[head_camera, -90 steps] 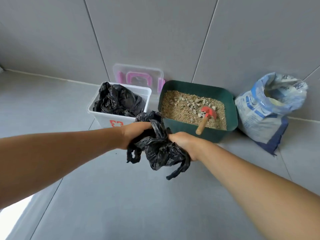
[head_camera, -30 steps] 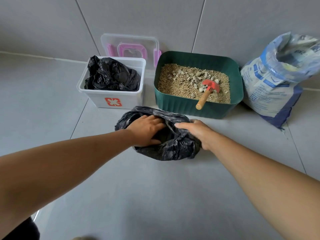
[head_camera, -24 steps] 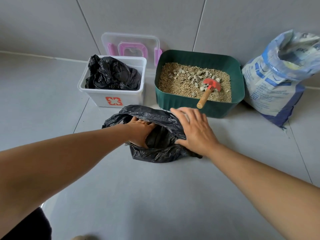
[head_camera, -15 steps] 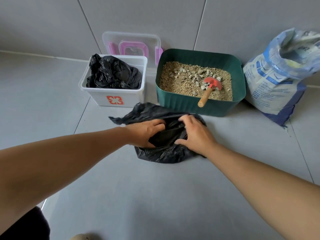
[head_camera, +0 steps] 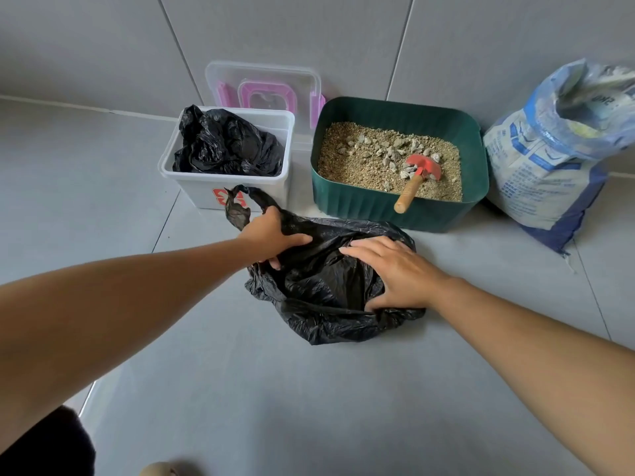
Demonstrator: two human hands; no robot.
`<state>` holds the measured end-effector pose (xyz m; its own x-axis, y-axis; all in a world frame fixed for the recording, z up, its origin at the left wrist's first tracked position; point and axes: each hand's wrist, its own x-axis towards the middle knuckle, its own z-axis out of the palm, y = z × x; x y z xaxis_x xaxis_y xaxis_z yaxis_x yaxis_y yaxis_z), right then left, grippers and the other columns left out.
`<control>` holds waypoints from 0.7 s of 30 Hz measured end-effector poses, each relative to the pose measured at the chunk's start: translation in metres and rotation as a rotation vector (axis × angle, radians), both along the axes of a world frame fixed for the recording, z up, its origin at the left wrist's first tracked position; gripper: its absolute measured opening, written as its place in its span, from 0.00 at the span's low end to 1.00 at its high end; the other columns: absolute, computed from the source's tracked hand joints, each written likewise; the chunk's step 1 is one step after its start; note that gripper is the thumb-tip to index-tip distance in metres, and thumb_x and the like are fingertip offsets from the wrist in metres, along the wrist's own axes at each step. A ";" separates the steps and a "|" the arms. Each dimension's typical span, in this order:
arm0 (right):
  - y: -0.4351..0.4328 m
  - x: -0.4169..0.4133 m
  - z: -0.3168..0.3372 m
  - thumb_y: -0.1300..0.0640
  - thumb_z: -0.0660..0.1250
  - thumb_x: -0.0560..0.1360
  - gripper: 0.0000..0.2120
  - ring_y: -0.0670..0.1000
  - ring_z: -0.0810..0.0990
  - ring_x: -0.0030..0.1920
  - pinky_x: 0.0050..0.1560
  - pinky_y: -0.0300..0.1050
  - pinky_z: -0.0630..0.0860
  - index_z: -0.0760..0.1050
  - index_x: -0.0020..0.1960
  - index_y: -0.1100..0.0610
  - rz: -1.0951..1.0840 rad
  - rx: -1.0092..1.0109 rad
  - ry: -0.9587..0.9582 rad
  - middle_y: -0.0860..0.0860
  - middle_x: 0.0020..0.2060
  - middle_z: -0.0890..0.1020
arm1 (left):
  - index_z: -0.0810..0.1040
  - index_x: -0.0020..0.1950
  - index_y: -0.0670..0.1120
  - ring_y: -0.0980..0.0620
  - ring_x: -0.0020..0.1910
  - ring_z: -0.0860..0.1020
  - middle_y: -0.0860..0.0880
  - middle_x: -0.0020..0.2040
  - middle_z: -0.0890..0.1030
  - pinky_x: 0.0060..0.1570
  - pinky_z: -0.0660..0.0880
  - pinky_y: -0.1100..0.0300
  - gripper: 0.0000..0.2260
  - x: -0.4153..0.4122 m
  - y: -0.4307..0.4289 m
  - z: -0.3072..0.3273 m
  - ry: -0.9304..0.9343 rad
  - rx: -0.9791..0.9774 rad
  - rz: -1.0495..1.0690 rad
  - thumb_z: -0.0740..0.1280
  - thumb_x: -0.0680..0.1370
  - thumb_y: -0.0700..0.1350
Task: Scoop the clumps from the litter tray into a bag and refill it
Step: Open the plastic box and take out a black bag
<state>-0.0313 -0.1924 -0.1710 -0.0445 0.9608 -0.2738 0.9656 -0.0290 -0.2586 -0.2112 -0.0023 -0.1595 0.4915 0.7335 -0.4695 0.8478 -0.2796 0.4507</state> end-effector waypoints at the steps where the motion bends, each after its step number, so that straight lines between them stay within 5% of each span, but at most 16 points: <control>1: 0.000 0.001 0.003 0.39 0.76 0.65 0.45 0.51 0.62 0.71 0.72 0.50 0.63 0.60 0.76 0.47 0.031 0.112 -0.014 0.49 0.72 0.66 | 0.66 0.59 0.45 0.46 0.40 0.82 0.47 0.51 0.79 0.33 0.76 0.56 0.29 -0.002 0.001 -0.002 0.057 0.225 -0.157 0.70 0.70 0.64; 3: 0.002 0.000 0.006 0.42 0.77 0.65 0.35 0.53 0.71 0.61 0.64 0.50 0.71 0.70 0.68 0.52 0.102 0.339 -0.101 0.50 0.61 0.74 | 0.71 0.57 0.46 0.45 0.46 0.78 0.47 0.51 0.78 0.41 0.74 0.54 0.23 -0.006 0.001 -0.008 -0.056 0.740 -0.546 0.70 0.71 0.60; 5: 0.005 -0.003 0.006 0.44 0.77 0.66 0.28 0.52 0.72 0.55 0.58 0.49 0.73 0.73 0.61 0.53 0.113 0.431 -0.131 0.50 0.55 0.74 | 0.72 0.54 0.47 0.46 0.46 0.73 0.47 0.50 0.75 0.45 0.70 0.52 0.19 -0.009 -0.002 -0.011 -0.203 1.005 -0.836 0.70 0.72 0.58; 10: 0.010 -0.014 0.002 0.48 0.73 0.70 0.17 0.48 0.72 0.52 0.54 0.48 0.73 0.70 0.54 0.50 -0.022 0.296 0.146 0.45 0.51 0.73 | 0.69 0.65 0.59 0.49 0.63 0.67 0.53 0.65 0.69 0.63 0.63 0.48 0.17 -0.010 -0.013 -0.021 -0.271 0.685 -1.119 0.59 0.77 0.60; 12: 0.011 -0.018 0.003 0.47 0.69 0.73 0.12 0.46 0.72 0.51 0.57 0.46 0.69 0.71 0.54 0.48 0.046 0.215 0.136 0.43 0.46 0.77 | 0.69 0.66 0.59 0.48 0.70 0.65 0.56 0.68 0.69 0.70 0.54 0.42 0.18 -0.007 -0.011 -0.026 -0.133 0.693 -1.283 0.61 0.77 0.58; 14: 0.010 -0.018 0.001 0.46 0.62 0.77 0.06 0.44 0.73 0.47 0.62 0.47 0.65 0.75 0.50 0.45 0.109 0.117 0.068 0.42 0.37 0.78 | 0.70 0.66 0.57 0.49 0.72 0.64 0.56 0.69 0.69 0.73 0.46 0.39 0.18 -0.006 -0.004 -0.022 0.043 0.708 -1.173 0.59 0.78 0.59; 18: 0.006 -0.006 -0.002 0.43 0.56 0.80 0.20 0.47 0.71 0.32 0.64 0.48 0.64 0.77 0.37 0.52 0.147 -0.002 -0.089 0.46 0.27 0.74 | 0.73 0.53 0.53 0.52 0.64 0.70 0.56 0.61 0.74 0.72 0.53 0.48 0.18 -0.002 0.010 -0.013 0.088 0.738 -0.966 0.56 0.77 0.64; 21: 0.007 0.000 0.003 0.39 0.56 0.80 0.28 0.54 0.71 0.28 0.61 0.48 0.68 0.71 0.29 0.56 0.145 -0.053 -0.150 0.49 0.22 0.73 | 0.71 0.53 0.50 0.49 0.57 0.74 0.53 0.55 0.74 0.71 0.56 0.49 0.18 -0.004 0.010 -0.014 -0.008 0.732 -0.949 0.63 0.74 0.63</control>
